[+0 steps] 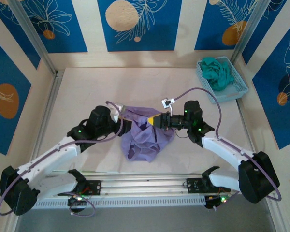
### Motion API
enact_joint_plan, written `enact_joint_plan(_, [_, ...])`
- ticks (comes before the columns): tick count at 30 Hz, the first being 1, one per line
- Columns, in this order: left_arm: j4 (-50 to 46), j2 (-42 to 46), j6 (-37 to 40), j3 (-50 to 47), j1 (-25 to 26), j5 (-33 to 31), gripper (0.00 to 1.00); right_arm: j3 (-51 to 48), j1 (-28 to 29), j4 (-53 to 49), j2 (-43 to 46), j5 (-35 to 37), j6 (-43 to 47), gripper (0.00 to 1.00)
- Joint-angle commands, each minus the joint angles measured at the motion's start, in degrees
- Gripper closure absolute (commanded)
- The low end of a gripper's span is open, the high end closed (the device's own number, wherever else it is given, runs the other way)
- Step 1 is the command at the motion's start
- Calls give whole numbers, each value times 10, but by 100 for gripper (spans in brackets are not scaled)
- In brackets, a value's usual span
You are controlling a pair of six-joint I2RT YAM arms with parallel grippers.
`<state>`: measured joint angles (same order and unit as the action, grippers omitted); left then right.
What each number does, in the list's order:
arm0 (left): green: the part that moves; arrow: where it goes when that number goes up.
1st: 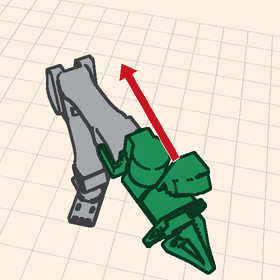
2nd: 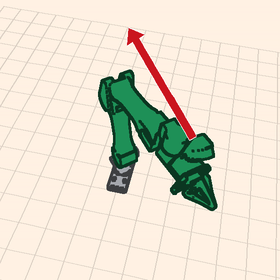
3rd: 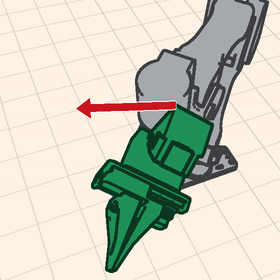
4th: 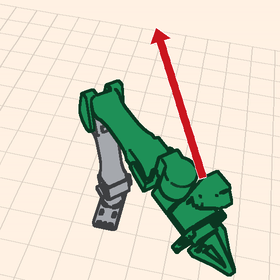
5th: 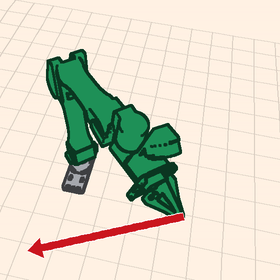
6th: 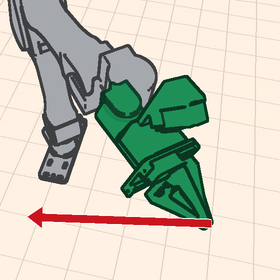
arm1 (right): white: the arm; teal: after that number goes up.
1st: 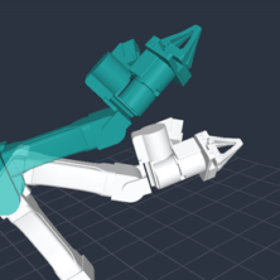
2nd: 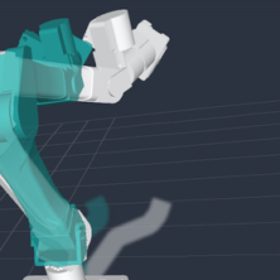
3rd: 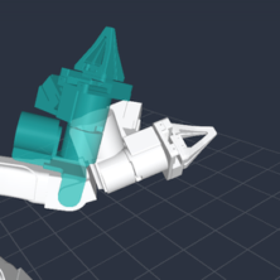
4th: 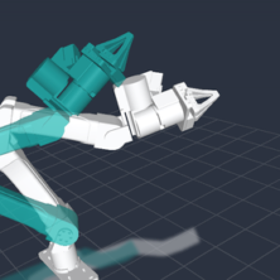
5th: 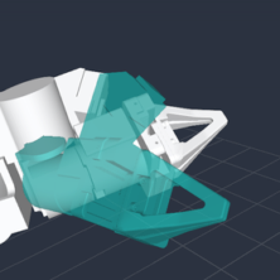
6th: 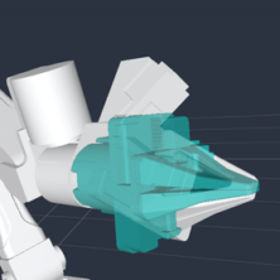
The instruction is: Fold the inside-out t-shirt
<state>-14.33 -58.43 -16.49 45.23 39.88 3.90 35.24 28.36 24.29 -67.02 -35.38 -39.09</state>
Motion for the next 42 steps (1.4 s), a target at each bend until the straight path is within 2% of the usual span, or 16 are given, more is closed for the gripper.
enact_joint_plan(1, [-38,27,-27,20,12,19,50,-8,7,7,-2,15,-14,100])
enact_joint_plan(4, [-11,34,-72,15,14,103,54,-6,9,6,-4,21,-13,100])
enact_joint_plan(6, [48,32,-117,-1,15,168,56,-6,11,6,-6,22,-13,100])
enact_joint_plan(10, [144,-9,-196,-13,14,241,56,-4,14,9,-9,24,-12,100])
enact_joint_plan(17, [152,-66,-224,10,12,230,54,-4,15,5,-2,27,-5,100])
enact_joint_plan(25, [141,-81,-238,7,1,211,50,-1,14,6,0,29,-1,100])
enact_joint_plan(33, [211,-120,-271,11,-19,230,47,-12,15,24,8,24,-12,100])
enact_joint_plan(42, [277,-126,-303,6,-29,238,47,-18,14,27,13,26,-9,100])
